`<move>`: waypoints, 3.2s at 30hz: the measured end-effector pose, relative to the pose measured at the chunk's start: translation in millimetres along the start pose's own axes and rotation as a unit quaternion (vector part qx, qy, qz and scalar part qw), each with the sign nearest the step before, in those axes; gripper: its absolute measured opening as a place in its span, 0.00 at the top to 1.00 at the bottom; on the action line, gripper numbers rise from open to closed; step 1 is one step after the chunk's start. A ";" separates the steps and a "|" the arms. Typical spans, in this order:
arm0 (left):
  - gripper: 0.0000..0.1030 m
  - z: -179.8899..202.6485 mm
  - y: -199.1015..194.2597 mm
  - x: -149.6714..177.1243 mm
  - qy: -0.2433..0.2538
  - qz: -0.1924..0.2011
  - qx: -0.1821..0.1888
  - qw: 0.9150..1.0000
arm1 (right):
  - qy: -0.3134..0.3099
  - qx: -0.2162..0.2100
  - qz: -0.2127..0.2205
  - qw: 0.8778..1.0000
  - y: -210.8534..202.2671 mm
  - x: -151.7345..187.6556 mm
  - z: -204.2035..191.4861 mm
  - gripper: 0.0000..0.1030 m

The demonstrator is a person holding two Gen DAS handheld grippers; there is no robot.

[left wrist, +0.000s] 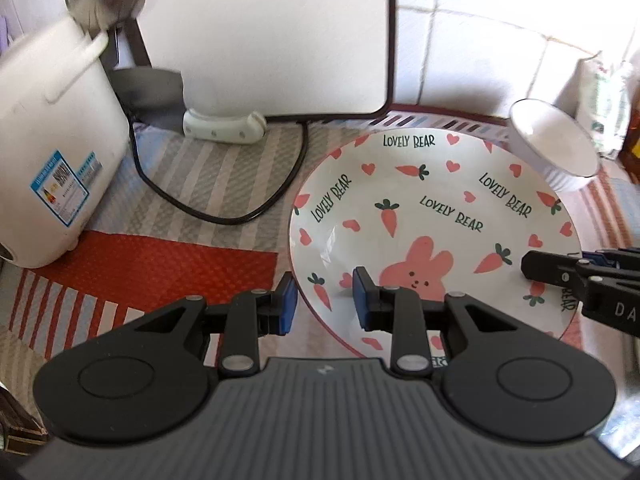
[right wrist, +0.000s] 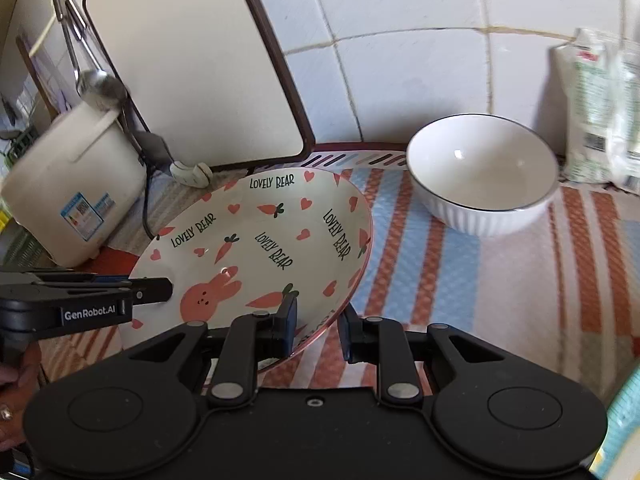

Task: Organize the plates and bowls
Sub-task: 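Lift the bunny plate with both grippers and carry it over the teal egg plate, then lower the bunny plate onto the teal egg plate and open both grippers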

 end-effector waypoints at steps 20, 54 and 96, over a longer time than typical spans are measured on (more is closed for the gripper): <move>0.73 93.5 -112.2 33.2 0.022 0.042 0.068 0.997 | 0.017 0.046 0.036 0.998 -155.2 19.5 37.7 0.74; 0.73 243.1 -60.5 121.1 0.073 -0.083 0.139 0.984 | 0.165 0.112 -0.041 0.979 -218.6 153.5 162.4 0.74; 0.70 259.9 -111.4 123.1 0.156 -0.108 0.149 0.971 | 0.078 0.219 -0.079 0.970 -233.5 150.8 148.5 0.59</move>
Point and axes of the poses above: each gripper's, at about its wrist camera, not at the fingertips, and y roughly the way its jaws point, z to its right, x to its underside, the point moved 6 cm from there along y, roughly the way its jaws point, and after that the axes turned 12 degrees about -y, right-handed, at the moved point
